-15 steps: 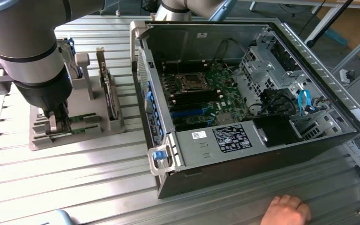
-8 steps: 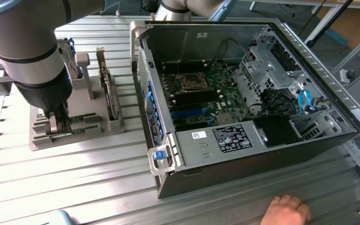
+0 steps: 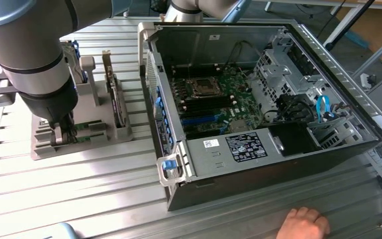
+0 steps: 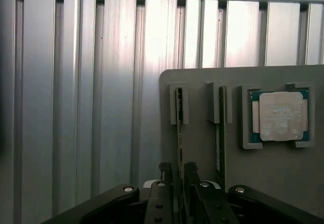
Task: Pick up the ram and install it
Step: 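Pick up the ram and move it above insertion slot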
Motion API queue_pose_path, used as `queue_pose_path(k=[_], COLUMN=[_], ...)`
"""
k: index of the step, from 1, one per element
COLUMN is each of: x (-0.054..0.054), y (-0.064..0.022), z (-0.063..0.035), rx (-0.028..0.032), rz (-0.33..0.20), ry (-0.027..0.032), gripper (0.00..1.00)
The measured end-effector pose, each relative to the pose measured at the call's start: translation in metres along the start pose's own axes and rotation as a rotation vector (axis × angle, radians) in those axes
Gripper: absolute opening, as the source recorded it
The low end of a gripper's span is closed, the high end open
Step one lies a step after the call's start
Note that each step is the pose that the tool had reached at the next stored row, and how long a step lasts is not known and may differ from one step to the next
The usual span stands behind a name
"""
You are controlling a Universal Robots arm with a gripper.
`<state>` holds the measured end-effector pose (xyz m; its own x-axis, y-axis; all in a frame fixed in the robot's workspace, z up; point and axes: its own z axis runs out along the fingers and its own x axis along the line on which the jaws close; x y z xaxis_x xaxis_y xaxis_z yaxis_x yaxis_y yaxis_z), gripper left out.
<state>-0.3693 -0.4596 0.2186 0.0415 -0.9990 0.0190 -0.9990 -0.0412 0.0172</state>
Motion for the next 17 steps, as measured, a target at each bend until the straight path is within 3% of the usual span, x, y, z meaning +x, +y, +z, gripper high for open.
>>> queue_pose_path(k=[17], x=[-0.0016], y=[-0.0019], z=[0.0000], rx=[0.0000], rz=[0.000], ry=[0.0000], gripper=[0.24])
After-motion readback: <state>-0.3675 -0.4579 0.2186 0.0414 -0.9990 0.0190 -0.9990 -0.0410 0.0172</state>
